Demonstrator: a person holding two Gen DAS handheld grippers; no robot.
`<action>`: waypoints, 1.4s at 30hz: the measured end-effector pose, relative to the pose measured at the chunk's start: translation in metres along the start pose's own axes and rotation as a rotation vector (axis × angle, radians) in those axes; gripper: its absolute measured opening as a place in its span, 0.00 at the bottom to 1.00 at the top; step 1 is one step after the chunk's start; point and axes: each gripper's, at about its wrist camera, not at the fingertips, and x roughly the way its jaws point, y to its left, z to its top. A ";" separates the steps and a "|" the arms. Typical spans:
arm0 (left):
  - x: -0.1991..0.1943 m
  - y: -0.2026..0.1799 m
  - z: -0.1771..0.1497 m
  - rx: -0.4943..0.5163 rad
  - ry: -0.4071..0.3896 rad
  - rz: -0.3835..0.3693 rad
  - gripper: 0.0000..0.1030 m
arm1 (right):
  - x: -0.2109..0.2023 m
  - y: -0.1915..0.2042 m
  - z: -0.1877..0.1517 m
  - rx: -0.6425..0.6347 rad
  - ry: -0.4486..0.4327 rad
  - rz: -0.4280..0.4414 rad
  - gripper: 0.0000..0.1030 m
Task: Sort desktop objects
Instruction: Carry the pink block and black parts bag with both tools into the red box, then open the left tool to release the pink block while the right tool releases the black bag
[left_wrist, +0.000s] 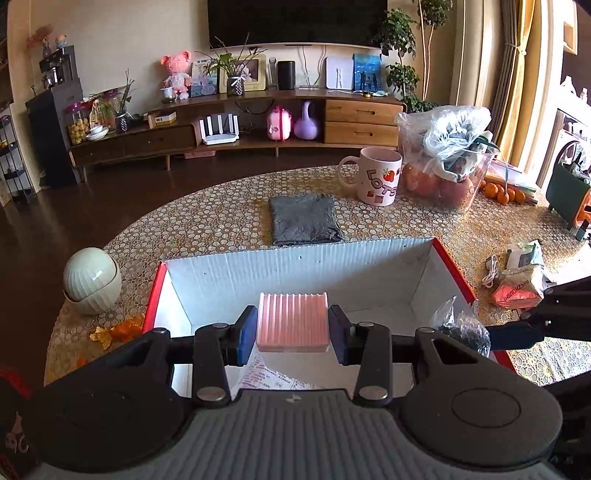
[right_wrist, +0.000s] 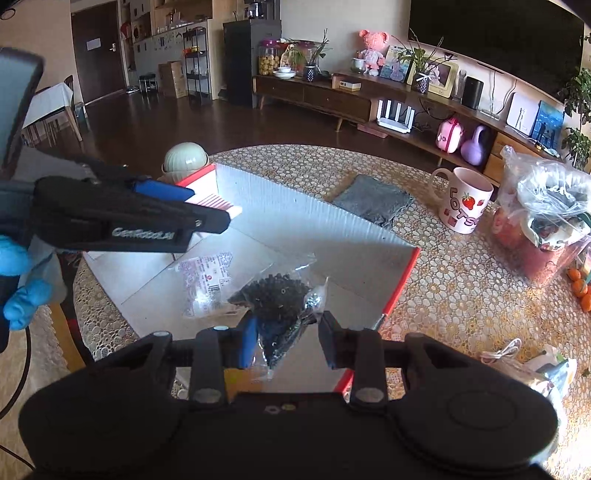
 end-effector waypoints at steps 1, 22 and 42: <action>0.006 -0.001 0.002 0.003 0.009 -0.002 0.38 | 0.003 0.002 0.001 -0.004 0.003 0.003 0.34; 0.107 -0.003 0.014 0.021 0.275 -0.039 0.39 | 0.070 0.019 0.001 -0.044 0.145 -0.025 0.34; 0.129 -0.019 0.002 0.069 0.387 -0.020 0.46 | 0.070 0.022 -0.002 -0.049 0.164 0.004 0.44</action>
